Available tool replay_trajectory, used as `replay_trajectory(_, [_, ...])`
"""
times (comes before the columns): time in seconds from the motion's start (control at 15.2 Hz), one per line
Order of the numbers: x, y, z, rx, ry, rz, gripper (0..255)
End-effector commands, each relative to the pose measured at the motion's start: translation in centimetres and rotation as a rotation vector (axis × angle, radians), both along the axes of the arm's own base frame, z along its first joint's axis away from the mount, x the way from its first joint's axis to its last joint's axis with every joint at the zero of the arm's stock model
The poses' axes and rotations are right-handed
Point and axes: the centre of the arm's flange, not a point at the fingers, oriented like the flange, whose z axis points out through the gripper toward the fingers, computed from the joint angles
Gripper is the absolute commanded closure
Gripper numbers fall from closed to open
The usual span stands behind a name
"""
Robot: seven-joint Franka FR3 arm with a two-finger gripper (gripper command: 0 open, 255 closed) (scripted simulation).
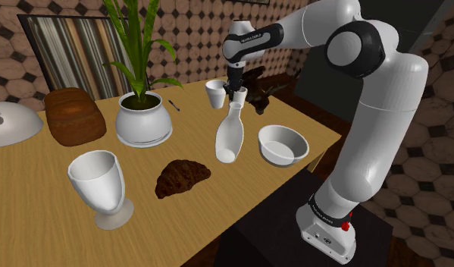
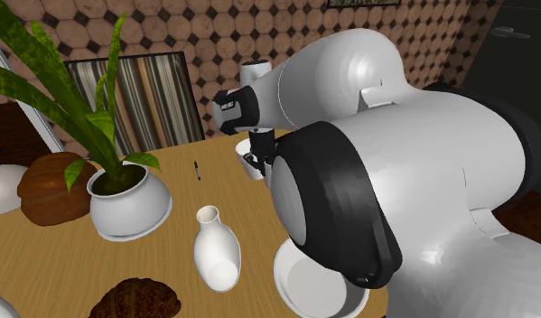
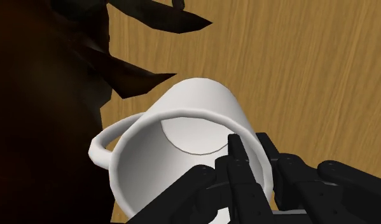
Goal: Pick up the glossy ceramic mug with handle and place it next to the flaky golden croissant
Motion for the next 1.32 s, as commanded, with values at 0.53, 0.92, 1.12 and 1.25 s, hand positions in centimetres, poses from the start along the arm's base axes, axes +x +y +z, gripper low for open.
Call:
replay_trajectory(0.53, [0.1,0.0,5.5,-0.001,-0.004,0.001,255])
replay_trajectory(0.92, [0.1,0.0,8.7,-0.001,-0.004,0.001,255])
replay_trajectory(1.12, [0.1,0.0,10.3,-0.001,-0.004,0.001,255])
replay_trajectory(1.25, [0.1,0.0,11.3,-0.001,-0.004,0.001,255])
